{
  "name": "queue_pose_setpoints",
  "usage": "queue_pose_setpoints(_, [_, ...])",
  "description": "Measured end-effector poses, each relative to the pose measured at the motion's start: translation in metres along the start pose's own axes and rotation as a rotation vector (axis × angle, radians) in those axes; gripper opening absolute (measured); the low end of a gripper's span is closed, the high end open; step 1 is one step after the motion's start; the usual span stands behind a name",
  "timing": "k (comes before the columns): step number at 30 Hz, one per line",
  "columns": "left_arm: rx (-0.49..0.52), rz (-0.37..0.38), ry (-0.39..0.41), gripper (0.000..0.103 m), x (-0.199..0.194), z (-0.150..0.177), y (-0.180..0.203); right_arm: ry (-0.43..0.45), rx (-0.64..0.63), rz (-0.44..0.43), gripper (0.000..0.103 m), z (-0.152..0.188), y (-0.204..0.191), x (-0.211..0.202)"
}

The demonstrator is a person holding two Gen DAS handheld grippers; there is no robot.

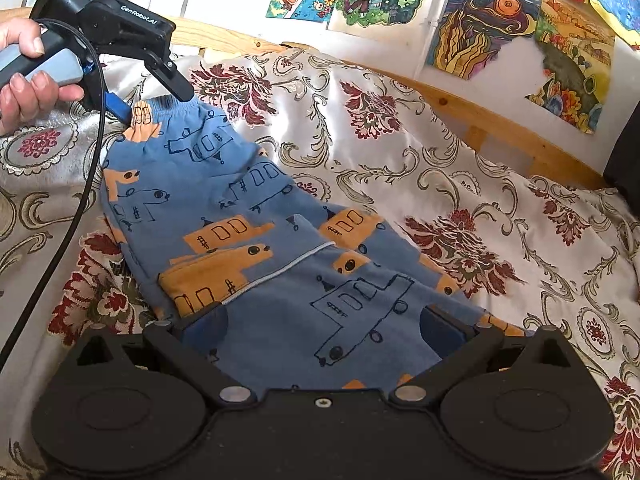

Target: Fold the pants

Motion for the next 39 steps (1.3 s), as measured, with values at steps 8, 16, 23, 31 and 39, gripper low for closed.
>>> queue_pose_setpoints(8, [-0.019, -0.084, -0.045, 0.051, 0.003, -0.005, -0.001, -0.005, 0.019, -0.014, 0.102, 0.000, 0.002, 0.000])
queue_pose_setpoints(16, [0.003, -0.120, -0.082, 0.037, 0.005, -0.006, 0.006, -0.006, 0.039, -0.027, 0.102, 0.001, 0.005, 0.001])
queue_pose_setpoints(23, [0.009, -0.175, -0.079, 0.037, 0.014, -0.009, 0.012, -0.007, 0.049, -0.036, 0.102, 0.002, 0.006, 0.000])
queue_pose_setpoints(31, [0.045, -0.232, -0.056, 0.019, 0.004, -0.007, 0.033, -0.009, 0.060, -0.045, 0.102, 0.003, 0.007, 0.001])
queue_pose_setpoints(39, [0.149, -0.174, 0.019, 0.019, -0.032, -0.008, 0.095, 0.010, 0.038, -0.044, 0.102, -0.003, 0.014, -0.006])
Point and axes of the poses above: each gripper's, at about its wrist camera, not at the fingertips, and x roughly the way its jaws point, y to its right, z to its underside, the point moved 1 cm from there along x, roughly the way its jaws point, and after that the axes turned 6 degrees about -z, right-handed, at the moved point
